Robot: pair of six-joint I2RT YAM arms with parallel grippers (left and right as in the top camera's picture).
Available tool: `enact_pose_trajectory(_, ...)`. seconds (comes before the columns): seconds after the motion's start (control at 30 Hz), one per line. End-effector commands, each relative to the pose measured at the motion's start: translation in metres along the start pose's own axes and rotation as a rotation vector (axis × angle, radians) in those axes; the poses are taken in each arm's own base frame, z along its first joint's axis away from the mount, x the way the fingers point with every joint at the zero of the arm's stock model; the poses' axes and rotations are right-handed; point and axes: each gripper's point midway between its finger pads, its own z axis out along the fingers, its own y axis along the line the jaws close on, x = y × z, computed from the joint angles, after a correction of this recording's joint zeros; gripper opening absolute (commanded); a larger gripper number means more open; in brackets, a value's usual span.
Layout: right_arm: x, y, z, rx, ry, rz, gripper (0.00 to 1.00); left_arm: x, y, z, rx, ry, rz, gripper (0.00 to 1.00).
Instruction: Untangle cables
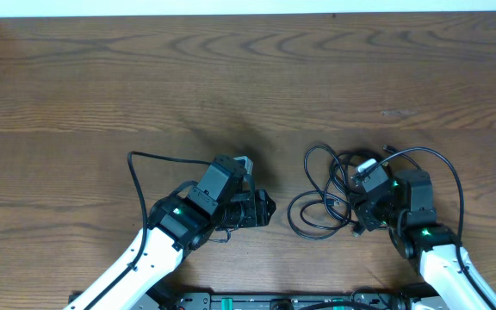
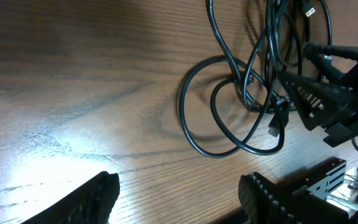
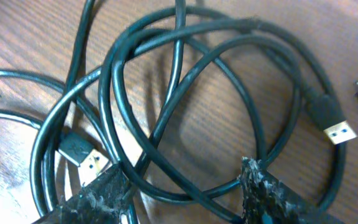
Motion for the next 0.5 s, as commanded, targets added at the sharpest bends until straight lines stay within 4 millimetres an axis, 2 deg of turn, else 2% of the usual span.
enact_pose_trajectory(0.0,0.001,0.001,-0.002,-0.004,-0.005,0.000,0.62,-0.006,-0.002,-0.004,0.001,-0.025,0.015,0.66)
enact_pose_trajectory(0.2,0.025,-0.020,-0.002,0.122,0.114,-0.031,0.65,-0.006,-0.002,-0.004,0.001,-0.026,0.015,0.66)
enact_pose_trajectory(0.4,0.035,-0.018,0.003,0.104,0.160,-0.095,0.63,-0.006,-0.002,-0.004,0.001,-0.025,0.015,0.66)
enact_pose_trajectory(0.47,0.034,-0.011,0.007,0.060,0.151,-0.119,0.62,-0.006,-0.002,-0.004,0.001,-0.025,0.015,0.66)
